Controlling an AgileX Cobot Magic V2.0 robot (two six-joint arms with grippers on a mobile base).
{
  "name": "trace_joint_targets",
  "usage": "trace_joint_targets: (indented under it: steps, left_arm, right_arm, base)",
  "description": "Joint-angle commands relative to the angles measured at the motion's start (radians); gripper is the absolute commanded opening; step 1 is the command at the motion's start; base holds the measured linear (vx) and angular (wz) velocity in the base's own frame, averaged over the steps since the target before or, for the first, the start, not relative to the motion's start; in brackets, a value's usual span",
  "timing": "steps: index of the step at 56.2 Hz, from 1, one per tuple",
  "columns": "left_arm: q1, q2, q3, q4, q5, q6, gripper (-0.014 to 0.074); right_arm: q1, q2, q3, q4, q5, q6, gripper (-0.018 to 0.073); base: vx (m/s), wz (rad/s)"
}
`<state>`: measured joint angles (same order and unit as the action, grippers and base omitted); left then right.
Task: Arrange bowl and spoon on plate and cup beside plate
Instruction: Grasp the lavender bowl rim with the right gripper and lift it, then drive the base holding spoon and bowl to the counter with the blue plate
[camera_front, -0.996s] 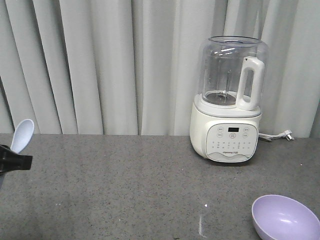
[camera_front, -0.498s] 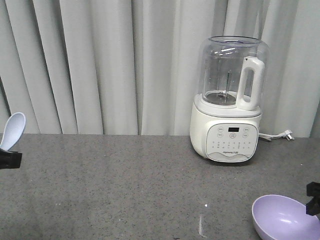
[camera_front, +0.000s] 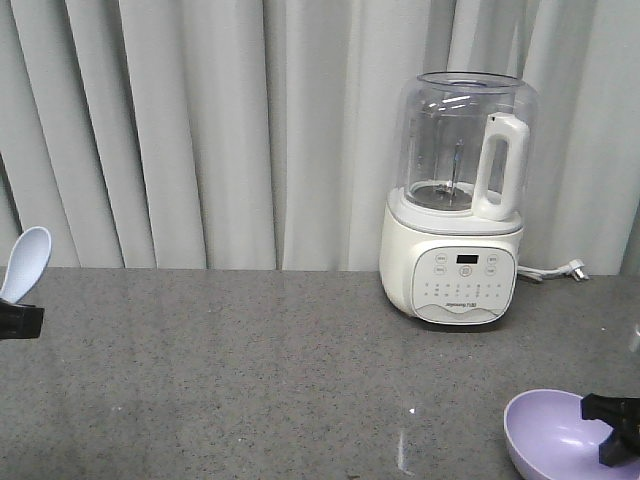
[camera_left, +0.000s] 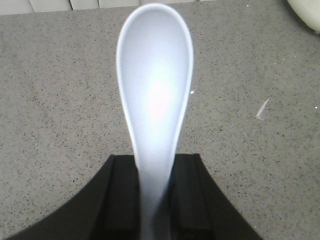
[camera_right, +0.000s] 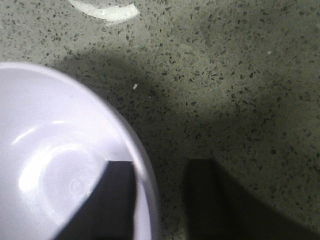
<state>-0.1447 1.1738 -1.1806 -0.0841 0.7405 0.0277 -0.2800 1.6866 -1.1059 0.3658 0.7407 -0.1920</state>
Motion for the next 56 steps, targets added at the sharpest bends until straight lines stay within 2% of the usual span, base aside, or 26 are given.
trace_joint_targets:
  steps: [1, 11, 18, 25, 31, 38, 47, 56]
  left_arm:
    - [-0.001, -0.026, -0.024, -0.012, -0.069, 0.001, -0.0006]
    - [-0.001, -0.026, -0.024, -0.012, -0.084, 0.002, -0.0006]
    - [-0.001, -0.026, -0.024, -0.012, -0.109, 0.002, -0.0006]
    - [-0.001, -0.035, -0.023, -0.012, -0.113, 0.002, -0.0006]
    - [-0.001, -0.066, -0.017, -0.014, -0.113, 0.001, -0.0006]
    - [-0.001, -0.144, 0.034, -0.013, -0.161, 0.012, -0.0006]
    - [-0.001, -0.322, 0.180, -0.013, -0.215, 0.015, -0.0006]
    - [-0.001, -0.472, 0.272, -0.013, -0.235, 0.015, -0.0006]
  right_arm:
    - [-0.005, -0.039, -0.034, 0.017, -0.042, -0.038, -0.0007]
    - [-0.005, -0.081, -0.034, 0.014, -0.032, -0.056, -0.0012]
    - [-0.005, -0.199, -0.034, 0.053, -0.049, -0.133, -0.0011]
    - [-0.005, -0.356, -0.034, 0.186, -0.066, -0.284, -0.0011]
    - [-0.005, -0.501, -0.034, 0.324, -0.061, -0.459, -0.0011]
    - [-0.005, -0.655, -0.034, 0.463, -0.019, -0.629, -0.0011]
    - [-0.005, -0.818, -0.034, 0.508, 0.057, -0.670, -0.0010]
    - [-0.005, -0.908, -0.016, 0.515, 0.049, -0.674, -0.0009]
  base:
    - [0.00, 0.00]
    - [0.00, 0.00]
    - [0.00, 0.00]
    - [0.00, 0.00]
    - [0.00, 0.00]
    - [0.00, 0.00]
    - [0.00, 0.00]
    - [0.00, 0.00]
